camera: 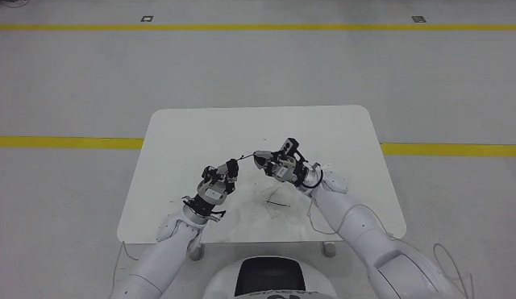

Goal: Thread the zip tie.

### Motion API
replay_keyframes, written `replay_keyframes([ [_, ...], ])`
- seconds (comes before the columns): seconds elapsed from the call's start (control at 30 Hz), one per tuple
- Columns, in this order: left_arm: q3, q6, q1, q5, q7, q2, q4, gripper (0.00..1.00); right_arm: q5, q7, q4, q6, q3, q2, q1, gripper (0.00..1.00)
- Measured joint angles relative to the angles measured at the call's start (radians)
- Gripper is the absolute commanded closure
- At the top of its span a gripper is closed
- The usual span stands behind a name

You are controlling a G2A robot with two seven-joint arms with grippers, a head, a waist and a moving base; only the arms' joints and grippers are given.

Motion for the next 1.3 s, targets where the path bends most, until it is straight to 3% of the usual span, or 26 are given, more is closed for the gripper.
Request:
replay_keyframes([
  [0.23, 0.0, 0.0, 0.0, 0.0, 0.0, 0.0, 0.0, 1.0, -0.022, -0.018, -0.022, -0.017, 0.005, 0.003, -0.012, 1.0],
  [0.63, 0.0, 0.0, 0.0, 0.0, 0.0, 0.0, 0.0, 1.0, -0.139, -0.07, -0.06, -0.121, 0.006, 0.017, -0.032, 1.0],
  [1.3, 0.0, 0.0, 0.0, 0.0, 0.0, 0.0, 0.0, 1.0, -0.199, -0.107, -0.156, -0.148, 0.05, 0.045, -0.095, 1.0],
])
